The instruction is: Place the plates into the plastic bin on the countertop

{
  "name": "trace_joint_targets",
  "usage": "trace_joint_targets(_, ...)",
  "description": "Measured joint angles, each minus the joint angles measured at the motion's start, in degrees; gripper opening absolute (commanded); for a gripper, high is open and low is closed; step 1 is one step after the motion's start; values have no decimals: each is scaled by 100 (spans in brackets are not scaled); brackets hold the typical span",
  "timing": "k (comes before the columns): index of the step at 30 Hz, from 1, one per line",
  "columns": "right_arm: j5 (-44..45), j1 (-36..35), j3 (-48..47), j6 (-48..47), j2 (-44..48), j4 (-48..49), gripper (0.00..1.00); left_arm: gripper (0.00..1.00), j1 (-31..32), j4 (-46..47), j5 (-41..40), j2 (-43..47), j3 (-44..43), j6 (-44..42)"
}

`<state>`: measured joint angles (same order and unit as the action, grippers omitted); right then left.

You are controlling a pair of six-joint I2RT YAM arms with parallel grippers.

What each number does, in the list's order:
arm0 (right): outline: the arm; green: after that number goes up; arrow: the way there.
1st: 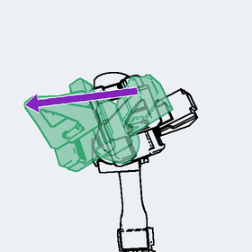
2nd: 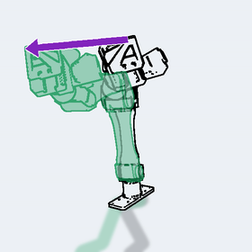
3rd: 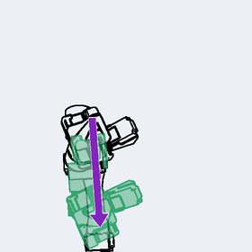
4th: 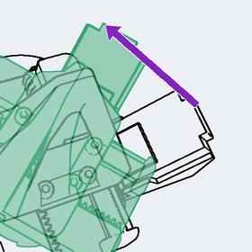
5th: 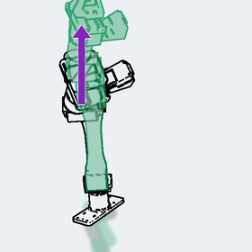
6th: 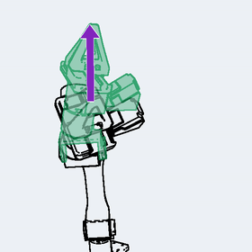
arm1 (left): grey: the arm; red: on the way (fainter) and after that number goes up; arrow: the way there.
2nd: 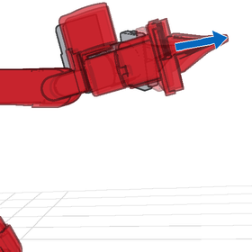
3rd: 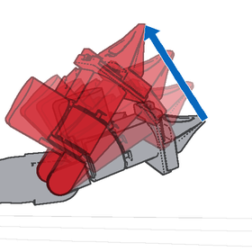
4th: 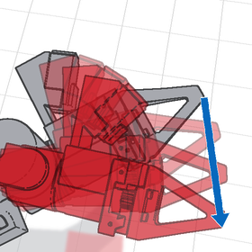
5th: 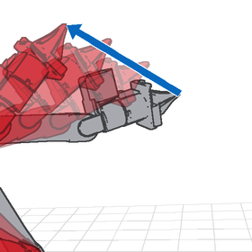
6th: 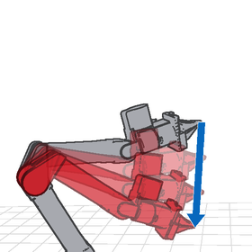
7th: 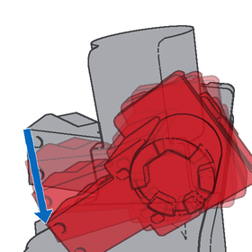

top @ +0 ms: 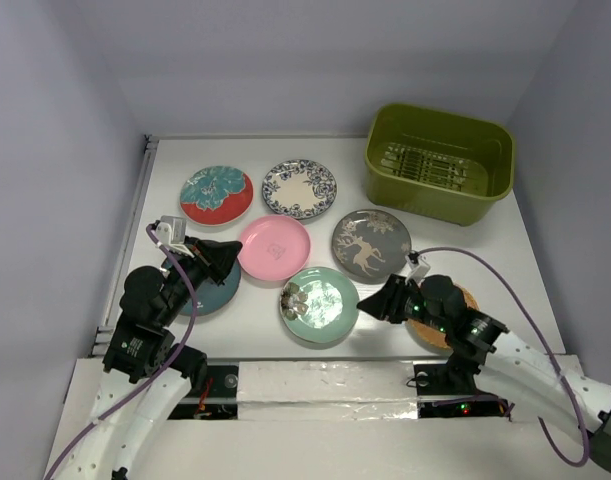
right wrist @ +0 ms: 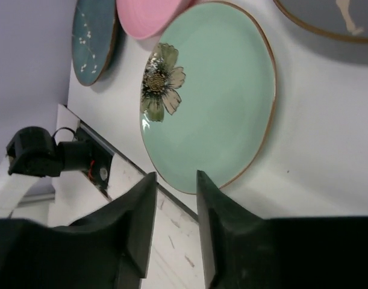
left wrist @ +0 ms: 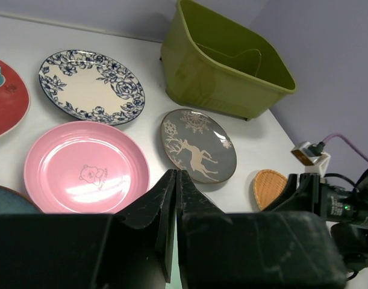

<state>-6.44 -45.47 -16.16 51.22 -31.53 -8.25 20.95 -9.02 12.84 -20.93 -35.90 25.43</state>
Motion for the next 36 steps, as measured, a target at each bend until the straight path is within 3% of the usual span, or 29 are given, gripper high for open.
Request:
trace_joint_targets(1,0,0,85,52,-101,168,62,4,0,0,-2,0,0,0)
trace_joint_targets(3,-4,0,310,247,-334,621,64,6,0,-2,-4,0,0,4)
trace_joint_targets(13,308,0,702,734,-1541,1600,60,20,0,-4,-4,0,0,13)
trace_joint_targets(21,409,0,804,925,-2883,2734,52,23,0,-4,-7,0,0,13)
trace_joint_targets(28,433,0,866,1193,-3932,4087,40,25,0,-28,-85,0,0,15)
trace_joint_targets(32,448,0,901,1362,-4485,4710,15,26,0,-33,-109,11,0,15)
trace_joint_targets(35,448,0,1088,1545,-4546,5005,0,27,0,-37,-131,59,0,15)
trace_joint_targets(36,452,0,1150,1580,-4463,5021,0,27,0,-35,-133,76,0,15)
